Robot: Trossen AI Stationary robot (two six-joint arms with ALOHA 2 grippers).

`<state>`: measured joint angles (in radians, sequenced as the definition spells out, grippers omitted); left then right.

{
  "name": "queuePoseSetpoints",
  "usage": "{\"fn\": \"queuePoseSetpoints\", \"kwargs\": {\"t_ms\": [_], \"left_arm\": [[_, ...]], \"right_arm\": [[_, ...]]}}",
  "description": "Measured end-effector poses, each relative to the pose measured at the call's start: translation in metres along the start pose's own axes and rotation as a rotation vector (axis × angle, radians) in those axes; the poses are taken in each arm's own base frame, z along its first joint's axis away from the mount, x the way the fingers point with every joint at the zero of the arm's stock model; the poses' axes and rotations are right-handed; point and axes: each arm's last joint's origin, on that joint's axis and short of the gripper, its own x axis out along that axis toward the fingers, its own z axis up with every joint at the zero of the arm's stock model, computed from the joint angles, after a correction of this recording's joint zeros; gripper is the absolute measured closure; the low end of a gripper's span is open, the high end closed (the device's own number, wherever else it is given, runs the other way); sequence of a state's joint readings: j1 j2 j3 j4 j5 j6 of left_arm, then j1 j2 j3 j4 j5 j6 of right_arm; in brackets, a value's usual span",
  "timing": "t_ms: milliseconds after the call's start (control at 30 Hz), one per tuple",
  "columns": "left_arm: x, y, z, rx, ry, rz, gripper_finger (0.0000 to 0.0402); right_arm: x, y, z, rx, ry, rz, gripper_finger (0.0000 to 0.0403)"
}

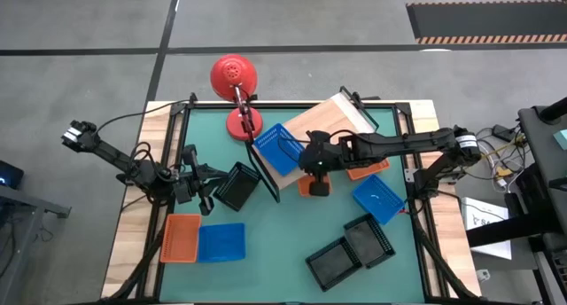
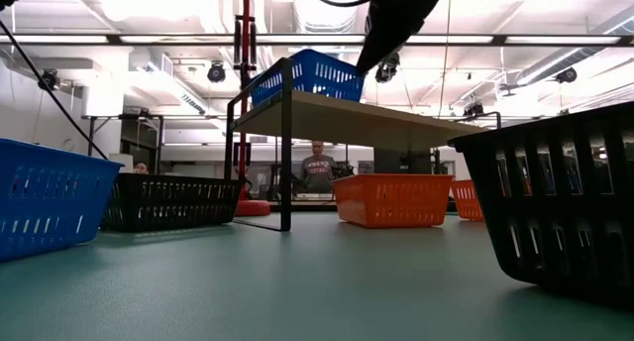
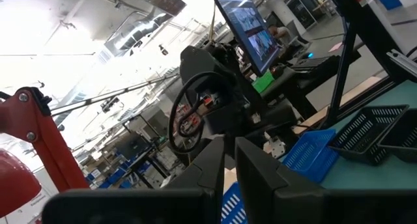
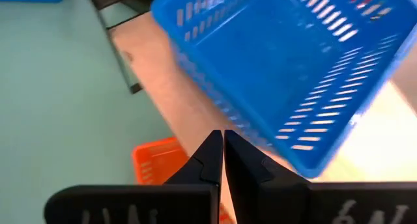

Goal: Stack baskets on shelf by color
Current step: Put the middle blue basket on the shelf, then put the middle orange basket on the shelf

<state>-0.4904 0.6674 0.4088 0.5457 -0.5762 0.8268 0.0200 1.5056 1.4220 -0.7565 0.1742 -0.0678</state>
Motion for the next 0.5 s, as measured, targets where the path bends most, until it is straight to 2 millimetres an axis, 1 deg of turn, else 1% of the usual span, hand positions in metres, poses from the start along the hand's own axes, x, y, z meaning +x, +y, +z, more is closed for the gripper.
{"fn": "queuePoseSetpoints", "kwargs": {"t_ms": [167, 233, 333, 500], "left_arm": [[0.000, 0.000, 0.000, 0.000, 0.000, 0.000, 0.0380], [0.000, 0.000, 0.000, 0.001, 0.001, -0.001, 0.0380], [0.000, 0.000, 0.000, 0.001, 0.000, 0.000, 0.0380], [0.000, 0.000, 0.000, 0.001, 0.001, 0.000, 0.0380]], "right_arm": [[-0.011, 0.004, -0.005, 0.036, 0.031, 0.084, 0.0394], [-0.017, 0.009, -0.008, 0.032, 0.054, 0.112, 0.0394], [-0.020, 0.023, -0.013, 0.019, 0.068, 0.138, 0.0394], [-0.022, 0.053, -0.024, -0.019, 0.084, 0.169, 0.0394]]}}
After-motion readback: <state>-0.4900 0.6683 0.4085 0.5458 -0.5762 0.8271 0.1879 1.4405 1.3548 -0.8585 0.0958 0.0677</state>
